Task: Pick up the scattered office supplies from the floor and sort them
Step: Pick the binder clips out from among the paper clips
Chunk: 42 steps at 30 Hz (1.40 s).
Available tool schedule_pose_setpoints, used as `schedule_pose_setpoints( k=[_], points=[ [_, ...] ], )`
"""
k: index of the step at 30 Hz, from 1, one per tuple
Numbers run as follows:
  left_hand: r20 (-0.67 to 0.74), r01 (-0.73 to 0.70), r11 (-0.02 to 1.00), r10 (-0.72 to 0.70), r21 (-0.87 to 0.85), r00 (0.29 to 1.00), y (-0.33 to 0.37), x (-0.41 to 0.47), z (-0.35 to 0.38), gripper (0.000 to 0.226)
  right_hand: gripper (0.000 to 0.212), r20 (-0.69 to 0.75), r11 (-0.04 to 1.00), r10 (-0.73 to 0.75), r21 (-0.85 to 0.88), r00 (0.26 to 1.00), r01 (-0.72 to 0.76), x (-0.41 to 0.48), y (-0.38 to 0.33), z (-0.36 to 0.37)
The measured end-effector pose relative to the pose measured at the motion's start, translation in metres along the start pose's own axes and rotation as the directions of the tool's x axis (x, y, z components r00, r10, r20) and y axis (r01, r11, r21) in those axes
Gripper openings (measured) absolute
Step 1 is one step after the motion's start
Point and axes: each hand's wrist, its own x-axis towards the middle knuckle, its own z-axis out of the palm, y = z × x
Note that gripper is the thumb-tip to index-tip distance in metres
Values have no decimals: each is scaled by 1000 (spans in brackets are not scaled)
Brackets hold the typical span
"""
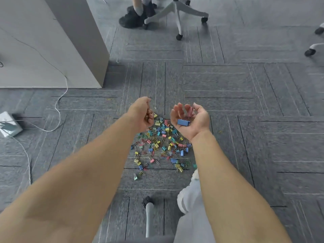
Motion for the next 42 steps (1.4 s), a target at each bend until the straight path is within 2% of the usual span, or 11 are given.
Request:
schedule_pose_setpoints(
  k=[5,8,11,14,16,21,26,30,38,40,42],
  points=[
    [13,145,987,-146,68,989,-31,96,-7,15,22,-188,967,30,-243,982,-77,81,-11,-34],
    [-76,152,967,-139,204,987,-64,169,-18,28,20,-315,851,-73,-515,946,-106,146,-13,-71],
    [-101,64,779,-1,623,995,-99,237,-32,40,5,-376,580,-213,-791,902,-194,201,-9,-112],
    [-72,75,682,-32,727,997,-128,291,-34,49,19,-225,16,-373,-972,900,-236,244,-3,-148],
    [-75,51,622,12,781,997,-143,317,-26,57,22,-115,-212,-366,-956,923,-203,267,3,-166],
    [29,-89,348,175,933,984,-182,353,-2,48,44,-58,-465,-359,-854,931,-233,318,6,-198],
    [0,-81,300,262,950,965,-200,367,14,27,39,152,-690,-353,-709,923,-147,332,0,-232],
    [13,-106,278,316,955,949,-205,366,13,19,35,224,-698,-356,-709,907,-99,331,1,-238],
    [65,-261,436,415,862,908,-209,361,5,24,31,256,-605,-376,-796,890,-27,330,0,-248],
    [49,-291,514,433,807,900,-211,361,6,23,26,168,-412,-449,-910,878,-37,329,3,-245],
    [-13,-262,631,396,730,918,-213,362,8,29,17,-19,-14,-446,-999,895,-29,327,4,-239]
  ],
)
